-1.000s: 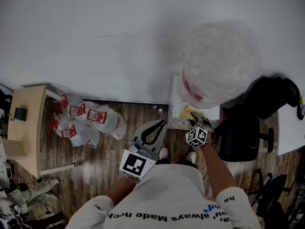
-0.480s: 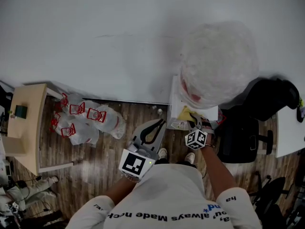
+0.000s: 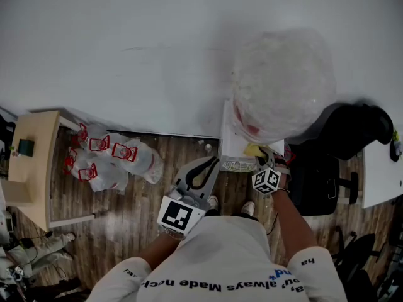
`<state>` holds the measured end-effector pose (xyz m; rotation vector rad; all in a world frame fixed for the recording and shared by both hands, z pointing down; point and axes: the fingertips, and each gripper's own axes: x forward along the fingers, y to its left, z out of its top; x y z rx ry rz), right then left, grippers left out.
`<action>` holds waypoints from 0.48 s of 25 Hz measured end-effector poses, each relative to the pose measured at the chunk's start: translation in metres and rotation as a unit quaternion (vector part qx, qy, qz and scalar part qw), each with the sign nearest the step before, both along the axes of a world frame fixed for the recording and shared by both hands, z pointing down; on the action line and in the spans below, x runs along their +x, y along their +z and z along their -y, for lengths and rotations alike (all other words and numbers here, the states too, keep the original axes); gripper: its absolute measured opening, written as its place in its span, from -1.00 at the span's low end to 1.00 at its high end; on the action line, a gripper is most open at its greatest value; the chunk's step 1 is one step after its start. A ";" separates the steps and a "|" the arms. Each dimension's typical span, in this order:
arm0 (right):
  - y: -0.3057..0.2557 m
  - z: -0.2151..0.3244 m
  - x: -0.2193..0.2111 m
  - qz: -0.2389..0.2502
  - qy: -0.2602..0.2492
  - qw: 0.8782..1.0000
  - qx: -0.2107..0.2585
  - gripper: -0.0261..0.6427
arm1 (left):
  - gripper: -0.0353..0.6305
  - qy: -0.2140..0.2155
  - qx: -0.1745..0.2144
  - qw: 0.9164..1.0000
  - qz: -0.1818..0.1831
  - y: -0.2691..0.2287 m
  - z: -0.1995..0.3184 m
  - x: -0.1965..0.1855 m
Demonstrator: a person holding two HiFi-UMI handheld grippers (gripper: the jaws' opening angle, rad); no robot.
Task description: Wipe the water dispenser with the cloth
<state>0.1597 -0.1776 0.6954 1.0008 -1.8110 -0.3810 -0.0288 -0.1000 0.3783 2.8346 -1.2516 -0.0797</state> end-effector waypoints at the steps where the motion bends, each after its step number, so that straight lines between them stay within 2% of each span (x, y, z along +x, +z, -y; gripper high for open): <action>1: 0.002 0.002 0.005 -0.003 0.003 1.000 -0.003 -0.67 | -0.78 0.000 0.000 1.000 0.001 0.000 0.000 0.001; 6: 0.011 0.014 0.024 -0.012 0.013 1.000 -0.018 -0.67 | -0.78 -0.003 0.000 1.000 0.006 0.001 0.001 0.000; 12: 0.028 0.023 0.030 0.005 0.018 0.997 -0.073 -0.67 | -0.78 -0.007 -0.005 1.000 0.008 0.002 0.002 -0.001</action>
